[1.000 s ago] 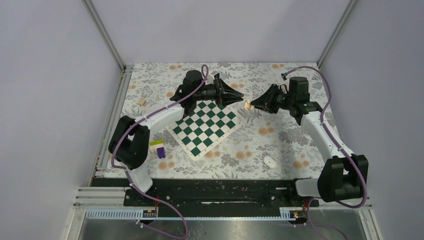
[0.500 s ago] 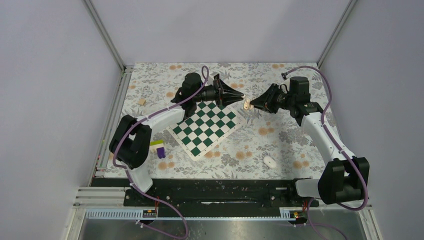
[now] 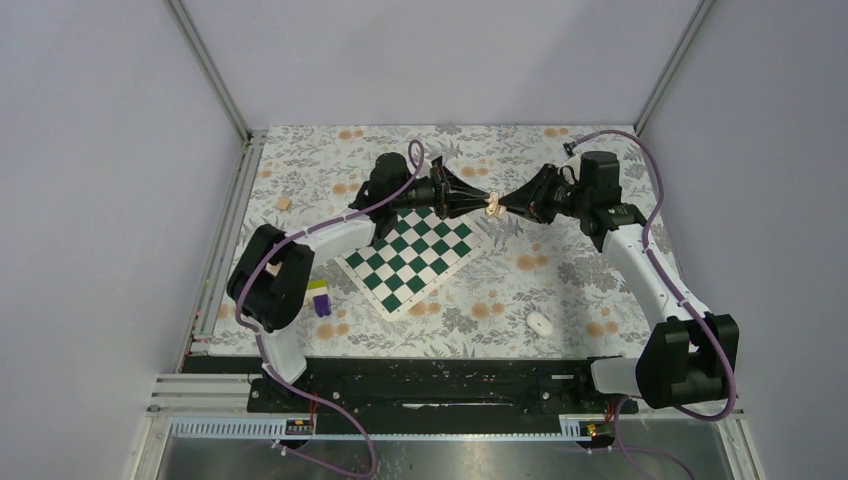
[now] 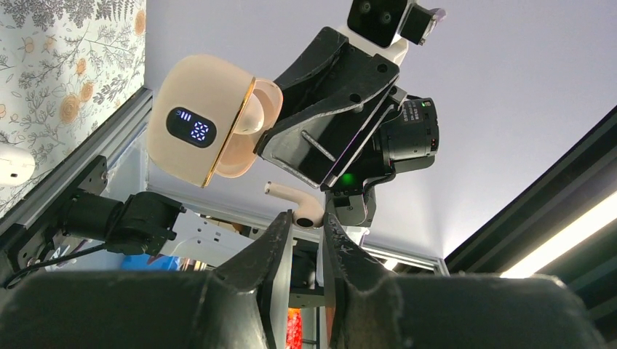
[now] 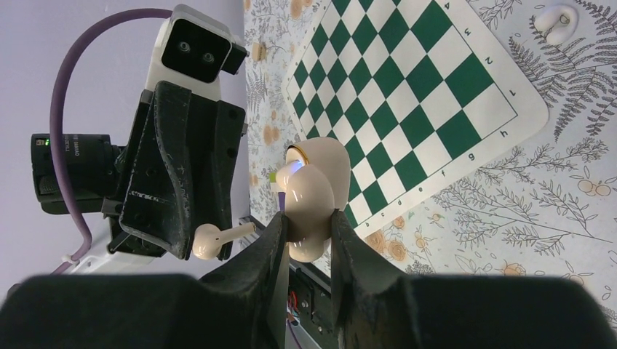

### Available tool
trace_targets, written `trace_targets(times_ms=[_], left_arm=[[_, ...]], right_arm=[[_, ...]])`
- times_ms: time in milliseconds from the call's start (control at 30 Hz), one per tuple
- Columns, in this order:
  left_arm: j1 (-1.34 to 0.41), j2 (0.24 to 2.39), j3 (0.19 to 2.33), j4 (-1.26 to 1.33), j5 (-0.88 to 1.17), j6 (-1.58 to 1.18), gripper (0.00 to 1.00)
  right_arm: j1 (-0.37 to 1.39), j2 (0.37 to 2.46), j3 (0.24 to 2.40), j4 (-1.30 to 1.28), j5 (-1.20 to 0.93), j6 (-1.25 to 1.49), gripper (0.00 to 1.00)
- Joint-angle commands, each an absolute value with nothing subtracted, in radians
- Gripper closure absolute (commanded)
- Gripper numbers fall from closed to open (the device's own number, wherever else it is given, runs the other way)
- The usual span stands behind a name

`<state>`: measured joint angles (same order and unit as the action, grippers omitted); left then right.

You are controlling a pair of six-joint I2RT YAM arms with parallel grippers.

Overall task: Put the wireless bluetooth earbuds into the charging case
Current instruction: Place the earbud in the charging case.

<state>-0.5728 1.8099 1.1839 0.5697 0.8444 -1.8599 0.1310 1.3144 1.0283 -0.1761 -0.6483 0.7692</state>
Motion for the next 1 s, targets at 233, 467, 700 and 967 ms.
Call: trace_targets(times_ms=[233,467,700,967], left_arm=[[-0.582,1.824,1.179,0.64,0.853,-1.859,0.98],[-0.589,1.848,1.185,0.654,0.843,-1.857,0.98],[-0.596,1.851,1.177,0.638,0.849,-1.847,0.98],[-0.597,1.836,1.169,0.604,0.838,-1.82,0.99]], right_arm=[[0.14,1.305,1.077,-0.141,-0.687,0.79,1.0],[0.14,1.305,1.082,-0.144,-0.687,0.79,1.0],[0.14,1.306,1.081,-0.147,-0.685,0.786,1.0],[0.14,1.31,1.083,-0.147,-0.683,0.784,1.0]])
